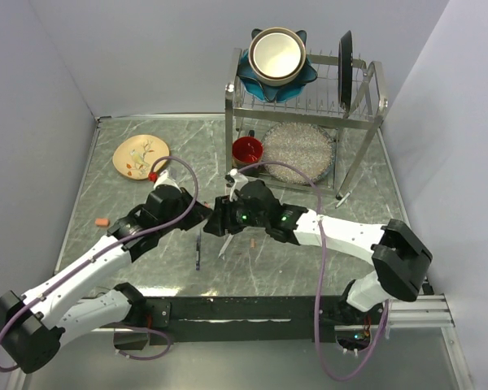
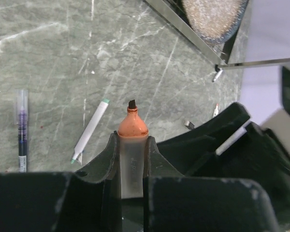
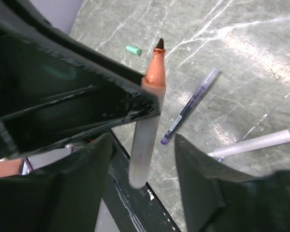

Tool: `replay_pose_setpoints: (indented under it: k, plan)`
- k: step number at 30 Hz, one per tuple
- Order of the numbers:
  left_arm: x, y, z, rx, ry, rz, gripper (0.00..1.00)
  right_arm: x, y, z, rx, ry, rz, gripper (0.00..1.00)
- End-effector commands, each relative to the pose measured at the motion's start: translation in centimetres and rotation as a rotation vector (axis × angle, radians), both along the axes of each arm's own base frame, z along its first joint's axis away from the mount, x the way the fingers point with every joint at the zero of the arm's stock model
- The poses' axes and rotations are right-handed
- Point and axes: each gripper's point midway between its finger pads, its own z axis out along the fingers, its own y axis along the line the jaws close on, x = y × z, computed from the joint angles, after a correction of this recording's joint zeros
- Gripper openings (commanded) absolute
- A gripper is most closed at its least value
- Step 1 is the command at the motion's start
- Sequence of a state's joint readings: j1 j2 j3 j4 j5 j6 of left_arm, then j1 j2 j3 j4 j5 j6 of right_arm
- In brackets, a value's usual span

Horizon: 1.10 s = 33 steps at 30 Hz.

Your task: Insert the pens into the pen caps

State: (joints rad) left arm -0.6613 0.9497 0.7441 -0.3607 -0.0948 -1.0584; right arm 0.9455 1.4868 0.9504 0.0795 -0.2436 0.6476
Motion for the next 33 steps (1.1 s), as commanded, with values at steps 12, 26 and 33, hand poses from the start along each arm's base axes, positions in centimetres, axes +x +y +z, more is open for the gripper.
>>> replay_pose_setpoints:
  k: [12,26,33]
  plan:
    - [-0.6,1.2,4.4,-0.041,-0.160,-0.003,0.90,0.5,-0.5,2.0,0.057,-0.090,-0.073,0.00]
    - [6.5,14.4,3.1,0.154,-0.017,0.609,0.88,-4.4,-8.6,2.2,0.149,-0.191,-0.084,0.00]
    - [7.6,23.5,1.0,0.228,0.054,0.952,0.87,-7.4,-9.2,3.5,0.232,-0.194,0.033,0.00]
